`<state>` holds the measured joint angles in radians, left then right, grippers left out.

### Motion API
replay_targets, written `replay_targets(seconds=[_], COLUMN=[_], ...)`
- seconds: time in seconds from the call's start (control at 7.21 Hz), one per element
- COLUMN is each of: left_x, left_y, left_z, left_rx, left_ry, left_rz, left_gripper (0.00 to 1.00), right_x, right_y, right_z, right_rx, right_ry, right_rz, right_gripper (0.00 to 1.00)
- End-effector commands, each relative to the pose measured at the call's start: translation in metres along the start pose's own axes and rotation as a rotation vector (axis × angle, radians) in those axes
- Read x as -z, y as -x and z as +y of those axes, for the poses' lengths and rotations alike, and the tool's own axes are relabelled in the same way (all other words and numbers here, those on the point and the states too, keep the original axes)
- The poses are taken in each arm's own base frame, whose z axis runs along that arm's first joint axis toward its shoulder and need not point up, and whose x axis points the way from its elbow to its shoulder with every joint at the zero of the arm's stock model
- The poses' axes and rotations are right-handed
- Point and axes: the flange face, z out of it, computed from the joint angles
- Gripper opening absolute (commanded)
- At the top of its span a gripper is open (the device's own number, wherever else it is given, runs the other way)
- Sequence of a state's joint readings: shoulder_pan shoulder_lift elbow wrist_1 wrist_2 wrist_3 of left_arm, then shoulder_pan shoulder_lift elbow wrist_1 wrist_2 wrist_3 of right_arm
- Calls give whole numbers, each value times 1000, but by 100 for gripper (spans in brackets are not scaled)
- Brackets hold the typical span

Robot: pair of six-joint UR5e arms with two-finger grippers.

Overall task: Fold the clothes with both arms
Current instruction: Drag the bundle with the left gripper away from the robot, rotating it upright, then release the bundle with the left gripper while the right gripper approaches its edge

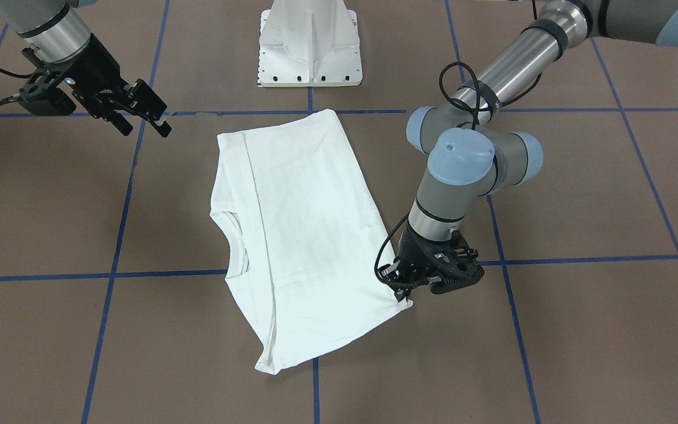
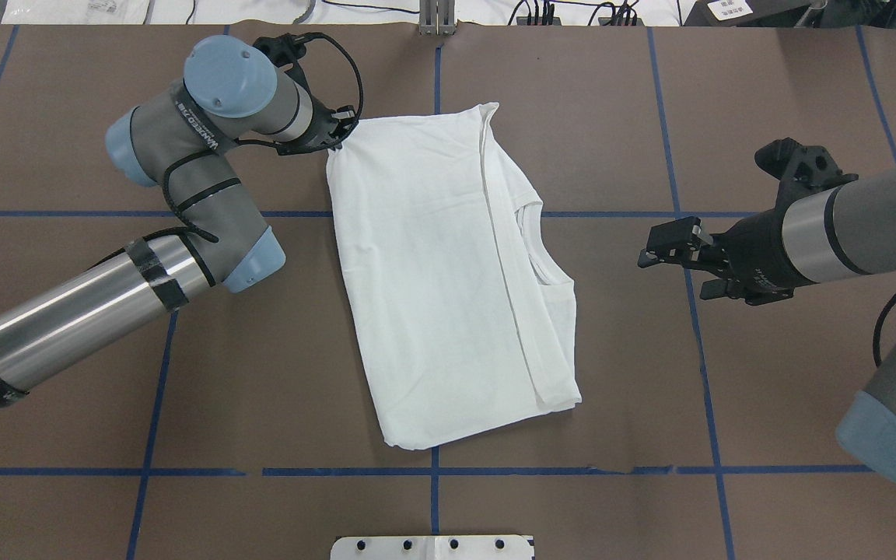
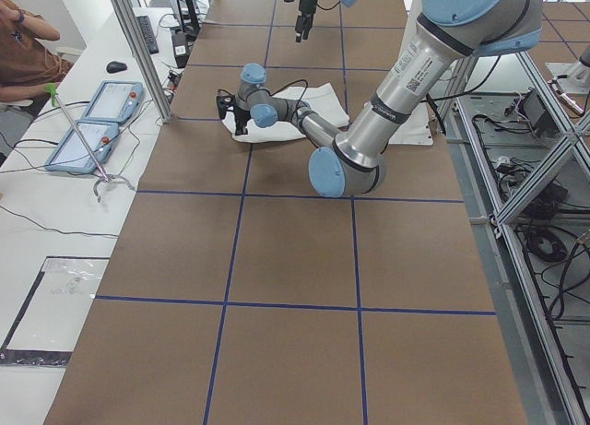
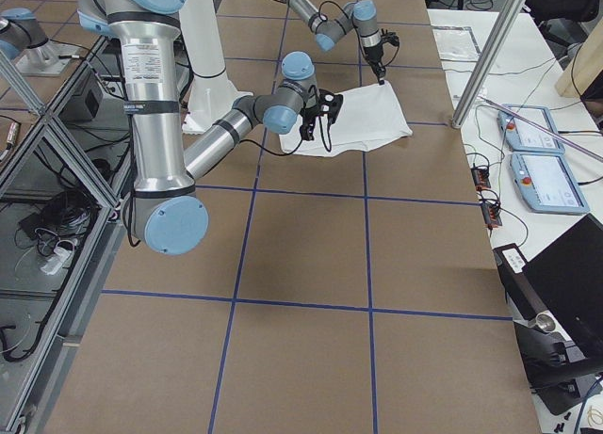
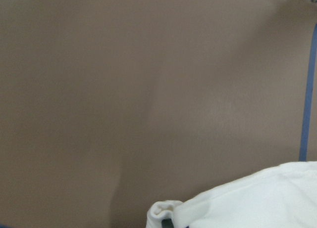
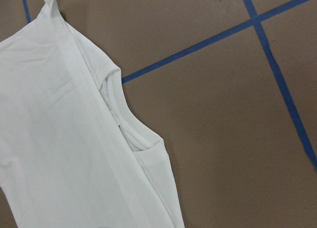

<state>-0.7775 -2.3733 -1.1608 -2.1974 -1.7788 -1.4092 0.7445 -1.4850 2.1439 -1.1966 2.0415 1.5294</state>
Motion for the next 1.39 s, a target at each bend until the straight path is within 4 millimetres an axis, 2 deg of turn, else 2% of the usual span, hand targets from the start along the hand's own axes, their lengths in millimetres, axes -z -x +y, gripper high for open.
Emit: replay_targets(seconds=[0.0,0.14,0.28,0.42,0.69,0.83,0.97,1.11,1.25], left_x=[-17,-22,-27,-29,-29,-22,-11,-5,13], left_y=[-20,-29,-27,-24,-21,-17,-9,17,39], left_z=[-27,-31,-32,-33,-38,-53,-69,-64,-54], left_rx=[-53,-60,-59,-59,-53,-57,-78,-85,-93], left_ry=[-126,-157,-157,-166,-188,-170,-103,-28,23], left_rz=[50,92,87,80,89,95,105,110,109], left_gripper=[0,0,0,98,100,100,100,100,100], right_x=[-1,-3,-4,-7,-3,-7,-20,-28,-33], right_y=[0,-1,-1,6,16,20,25,43,64], right_z=[0,-1,-1,-3,-10,-19,-32,-38,-41], right_rx=[1,-1,0,4,5,-1,-12,27,98], right_ry=[-1,-4,-4,-9,-21,-32,-39,-39,-30], right_rz=[-1,4,4,-3,-14,-12,3,54,134], right_gripper=[100,100,100,100,100,100,100,100,100])
